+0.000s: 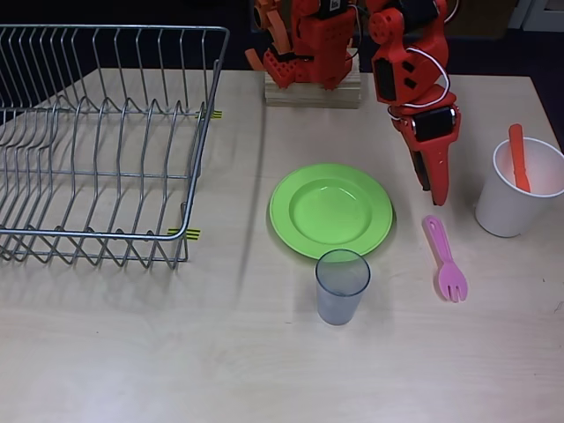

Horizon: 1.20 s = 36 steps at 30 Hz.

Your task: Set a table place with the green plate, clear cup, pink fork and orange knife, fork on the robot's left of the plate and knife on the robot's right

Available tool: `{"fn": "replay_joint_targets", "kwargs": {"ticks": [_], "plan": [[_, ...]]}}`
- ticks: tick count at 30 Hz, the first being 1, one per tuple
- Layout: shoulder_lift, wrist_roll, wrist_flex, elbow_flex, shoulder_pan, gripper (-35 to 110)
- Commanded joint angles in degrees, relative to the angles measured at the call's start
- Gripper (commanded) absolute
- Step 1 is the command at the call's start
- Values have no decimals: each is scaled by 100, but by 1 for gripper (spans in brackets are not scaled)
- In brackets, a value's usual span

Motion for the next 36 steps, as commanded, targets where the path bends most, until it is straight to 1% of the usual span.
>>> {"fn": "replay_joint_targets", "kwargs": {"ticks": [1,5,6,12,20,27,36], "plan": [[246,123,-79,88,-132,13],[88,-9,-290,-105,-105,1],[0,-44,-316,-202,-97,0],[-703,-149,-325,-738,-26,0],[-1819,-369,-712,-1397,97,0],[-2329,-123,-879,-1556,44,0],[-2558,70,-1002,-1556,26,0]]}}
